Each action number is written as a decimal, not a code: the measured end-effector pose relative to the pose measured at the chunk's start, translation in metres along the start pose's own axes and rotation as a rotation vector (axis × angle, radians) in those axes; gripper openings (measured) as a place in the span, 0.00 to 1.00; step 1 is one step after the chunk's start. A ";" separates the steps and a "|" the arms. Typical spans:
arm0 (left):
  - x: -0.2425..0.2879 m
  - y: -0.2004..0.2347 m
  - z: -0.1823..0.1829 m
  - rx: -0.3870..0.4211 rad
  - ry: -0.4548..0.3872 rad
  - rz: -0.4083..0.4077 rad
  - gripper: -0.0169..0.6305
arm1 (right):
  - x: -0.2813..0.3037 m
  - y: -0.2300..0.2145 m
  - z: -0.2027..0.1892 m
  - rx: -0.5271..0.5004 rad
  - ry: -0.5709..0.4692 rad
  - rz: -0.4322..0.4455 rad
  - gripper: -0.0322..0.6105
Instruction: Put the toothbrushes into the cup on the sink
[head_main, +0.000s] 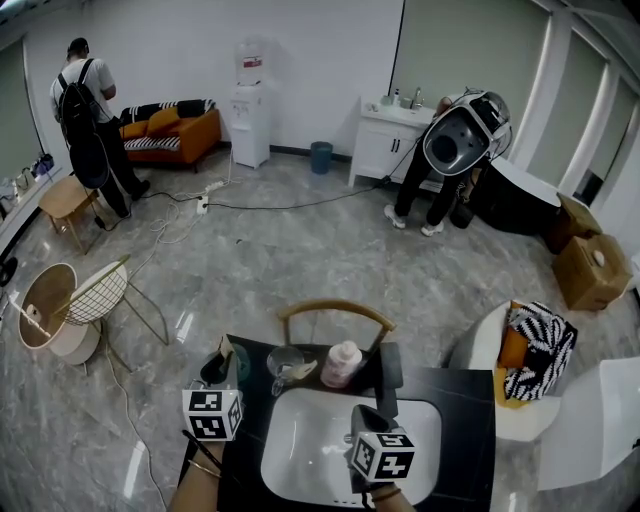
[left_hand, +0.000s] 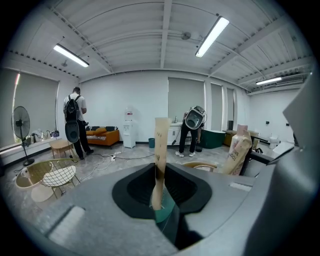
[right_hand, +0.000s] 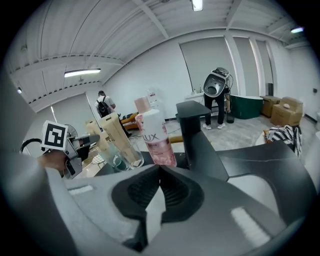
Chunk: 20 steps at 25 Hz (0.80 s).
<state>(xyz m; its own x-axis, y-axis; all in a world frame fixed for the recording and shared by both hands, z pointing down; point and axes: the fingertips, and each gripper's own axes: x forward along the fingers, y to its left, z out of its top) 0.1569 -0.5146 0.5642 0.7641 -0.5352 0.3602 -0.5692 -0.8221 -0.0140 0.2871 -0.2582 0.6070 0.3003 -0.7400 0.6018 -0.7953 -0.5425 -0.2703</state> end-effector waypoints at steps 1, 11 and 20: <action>-0.001 0.000 0.000 -0.003 -0.002 0.001 0.13 | 0.000 0.001 0.000 -0.002 0.000 0.004 0.05; -0.018 -0.015 -0.004 -0.024 0.009 -0.042 0.25 | -0.006 0.015 0.000 -0.025 -0.006 0.044 0.06; -0.056 -0.033 -0.004 -0.045 -0.014 -0.056 0.26 | -0.028 0.023 0.004 -0.070 -0.012 0.070 0.05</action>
<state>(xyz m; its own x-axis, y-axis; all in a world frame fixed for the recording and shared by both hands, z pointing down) 0.1318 -0.4571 0.5483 0.7992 -0.4912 0.3465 -0.5381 -0.8415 0.0484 0.2629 -0.2514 0.5810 0.2492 -0.7800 0.5740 -0.8494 -0.4608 -0.2574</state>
